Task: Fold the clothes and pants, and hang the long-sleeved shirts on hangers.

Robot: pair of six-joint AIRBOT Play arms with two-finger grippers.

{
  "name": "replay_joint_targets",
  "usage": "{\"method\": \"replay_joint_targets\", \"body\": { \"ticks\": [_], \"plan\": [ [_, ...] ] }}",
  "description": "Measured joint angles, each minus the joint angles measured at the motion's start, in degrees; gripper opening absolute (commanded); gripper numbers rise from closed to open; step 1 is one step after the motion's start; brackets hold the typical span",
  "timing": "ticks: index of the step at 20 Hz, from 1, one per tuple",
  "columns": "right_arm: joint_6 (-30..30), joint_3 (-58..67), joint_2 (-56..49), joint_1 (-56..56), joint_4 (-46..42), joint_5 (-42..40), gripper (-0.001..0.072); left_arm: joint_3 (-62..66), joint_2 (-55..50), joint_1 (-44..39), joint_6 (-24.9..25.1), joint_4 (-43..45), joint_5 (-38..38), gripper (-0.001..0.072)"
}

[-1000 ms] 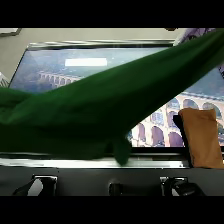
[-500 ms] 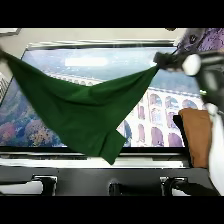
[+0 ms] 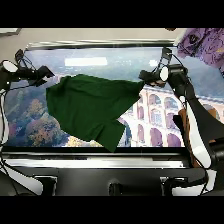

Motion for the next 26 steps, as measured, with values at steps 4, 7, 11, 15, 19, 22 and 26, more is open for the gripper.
{"method": "replay_joint_targets", "body": {
  "ticks": [4,7,11,15,19,22,26],
  "plan": [
    [-0.07,0.00,1.66,0.00,0.39,2.29,0.0028,0.46,4.83,5.62,-0.28,-2.45,-10.51,0.0678],
    [-0.72,0.00,3.06,0.00,0.44,4.87,0.0028,-5.18,12.66,10.03,-1.49,0.02,-17.29,0.0671],
    [-0.94,0.00,3.93,0.00,0.57,8.55,0.0029,-28.35,28.94,13.05,-2.78,-1.03,-17.90,0.0671],
    [-1.51,0.00,4.17,0.00,0.57,11.93,0.0029,-59.23,47.56,11.96,-3.67,-12.33,-11.39,0.0672],
    [-1.99,0.00,4.22,0.00,0.57,14.36,0.0029,-81.50,60.59,4.81,-7.17,-21.53,-3.34,0.0672],
    [-2.21,0.00,4.22,0.00,0.57,15.54,0.0029,-89.22,64.02,-3.23,-9.97,-25.07,2.84,0.0672],
    [-2.21,0.00,4.22,0.00,0.66,17.40,0.0029,-92.87,62.86,-13.68,-13.27,-28.55,12.07,0.0672]
  ]
}}
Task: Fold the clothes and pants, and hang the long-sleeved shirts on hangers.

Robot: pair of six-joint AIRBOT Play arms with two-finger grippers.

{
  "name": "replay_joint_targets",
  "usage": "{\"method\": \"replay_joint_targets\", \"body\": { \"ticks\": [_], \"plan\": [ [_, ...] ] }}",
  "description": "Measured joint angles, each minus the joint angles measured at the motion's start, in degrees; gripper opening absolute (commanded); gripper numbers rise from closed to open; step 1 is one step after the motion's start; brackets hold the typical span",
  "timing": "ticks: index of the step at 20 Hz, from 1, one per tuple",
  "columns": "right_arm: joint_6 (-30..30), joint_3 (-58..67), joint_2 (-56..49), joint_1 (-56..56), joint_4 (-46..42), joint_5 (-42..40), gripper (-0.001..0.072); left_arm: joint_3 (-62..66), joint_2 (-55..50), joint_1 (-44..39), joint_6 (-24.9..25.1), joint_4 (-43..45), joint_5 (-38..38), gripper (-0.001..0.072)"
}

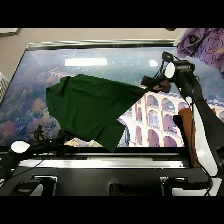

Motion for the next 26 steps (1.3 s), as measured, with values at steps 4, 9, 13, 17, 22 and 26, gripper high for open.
{"method": "replay_joint_targets", "body": {
  "ticks": [4,9,13,17,22,26],
  "plan": [
    [-0.02,0.00,0.00,0.00,0.37,1.22,0.0029,-0.42,-5.29,-7.72,-0.85,-3.34,7.96,0.0672],
    [-1.75,0.00,0.00,0.00,1.92,1.70,0.0028,2.29,-12.37,-12.15,0.33,-5.64,13.22,0.0671],
    [-3.28,0.00,0.02,0.00,3.19,2.34,0.0028,5.77,-18.51,-13.05,1.79,-6.47,14.62,0.0500],
    [-3.89,0.00,0.22,0.00,3.67,2.84,0.0027,9.99,-23.15,-12.94,5.64,-4.22,15.61,0.0017],
    [-4.44,0.00,4.33,0.00,3.74,-0.57,0.0027,24.81,-24.26,-4.28,16.11,-3.13,4.63,0.0014],
    [-4.04,0.00,13.94,0.00,1.36,-7.13,0.0027,49.16,-23.93,6.75,18.97,7.85,-10.69,0.0014]
  ]
}}
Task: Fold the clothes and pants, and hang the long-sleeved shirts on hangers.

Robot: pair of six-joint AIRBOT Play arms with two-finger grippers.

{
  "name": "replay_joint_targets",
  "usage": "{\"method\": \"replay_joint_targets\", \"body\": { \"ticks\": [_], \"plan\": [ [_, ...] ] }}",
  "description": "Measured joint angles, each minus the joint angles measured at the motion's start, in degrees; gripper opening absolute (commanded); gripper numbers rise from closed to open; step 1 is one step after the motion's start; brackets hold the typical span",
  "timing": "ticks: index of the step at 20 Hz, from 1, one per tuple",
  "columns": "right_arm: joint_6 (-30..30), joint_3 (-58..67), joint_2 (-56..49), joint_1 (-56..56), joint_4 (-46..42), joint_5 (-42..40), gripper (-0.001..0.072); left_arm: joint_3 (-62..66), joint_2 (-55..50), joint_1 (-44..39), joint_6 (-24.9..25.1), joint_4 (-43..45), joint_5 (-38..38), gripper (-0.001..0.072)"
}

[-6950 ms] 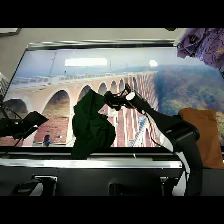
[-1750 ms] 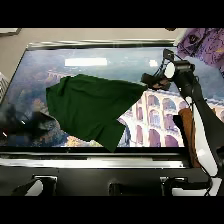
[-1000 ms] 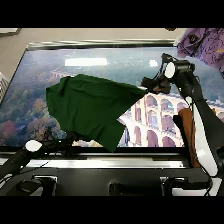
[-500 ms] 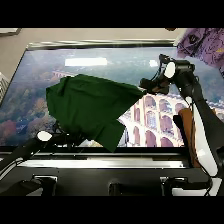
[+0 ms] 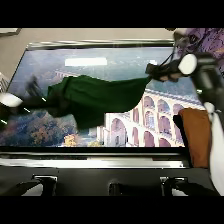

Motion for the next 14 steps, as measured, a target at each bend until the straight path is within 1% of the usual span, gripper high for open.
{"method": "replay_joint_targets", "body": {
  "ticks": [3,6,8,11,14],
  "plan": [
    [0.70,0.00,9.60,0.00,-1.79,-2.16,0.0027,20.81,1.62,6.62,0.31,11.26,-10.64,0.0016],
    [1.05,0.02,20.46,0.00,-2.60,-2.25,0.0027,35.69,6.16,11.13,-0.90,19.80,-16.13,0.0016],
    [1.25,0.02,27.54,0.00,-2.73,-1.31,0.0027,41.11,10.73,12.90,-1.97,25.09,-17.79,0.0016],
    [2.36,0.07,36.63,0.00,-2.73,0.81,0.0027,44.76,17.25,14.21,-5.07,33.18,-19.06,0.0016],
    [3.78,0.07,41.07,0.02,-2.95,2.80,0.0027,46.12,20.37,14.64,-7.15,37.09,-19.52,0.0016]
  ]
}}
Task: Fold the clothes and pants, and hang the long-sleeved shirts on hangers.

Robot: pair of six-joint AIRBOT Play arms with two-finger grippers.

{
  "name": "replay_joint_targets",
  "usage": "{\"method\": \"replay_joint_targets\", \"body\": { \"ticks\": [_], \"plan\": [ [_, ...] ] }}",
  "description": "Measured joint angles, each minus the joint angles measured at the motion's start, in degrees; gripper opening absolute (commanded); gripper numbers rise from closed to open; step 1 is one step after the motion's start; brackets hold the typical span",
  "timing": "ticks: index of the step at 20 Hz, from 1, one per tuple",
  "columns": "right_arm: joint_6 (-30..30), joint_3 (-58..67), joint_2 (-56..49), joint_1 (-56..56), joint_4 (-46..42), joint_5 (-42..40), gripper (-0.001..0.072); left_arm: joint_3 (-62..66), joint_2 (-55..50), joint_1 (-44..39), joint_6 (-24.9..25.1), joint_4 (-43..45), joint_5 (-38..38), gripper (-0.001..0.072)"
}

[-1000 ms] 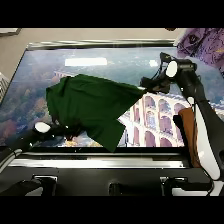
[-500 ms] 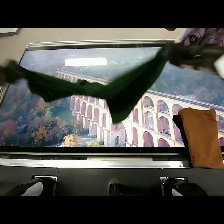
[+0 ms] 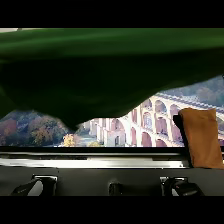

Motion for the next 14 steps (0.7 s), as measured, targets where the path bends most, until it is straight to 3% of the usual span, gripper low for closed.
{"method": "replay_joint_targets", "body": {
  "ticks": [6,14],
  "plan": [
    [4.48,-0.04,-8.31,0.02,-4.15,0.76,0.0027,0.66,-7.41,-0.02,-0.35,-0.48,-0.15,0.0016],
    [7.21,-0.11,-42.56,0.00,-6.10,-10.14,0.0027,0.74,-40.17,-5.57,1.55,-1.68,7.34,0.0017]
  ]
}}
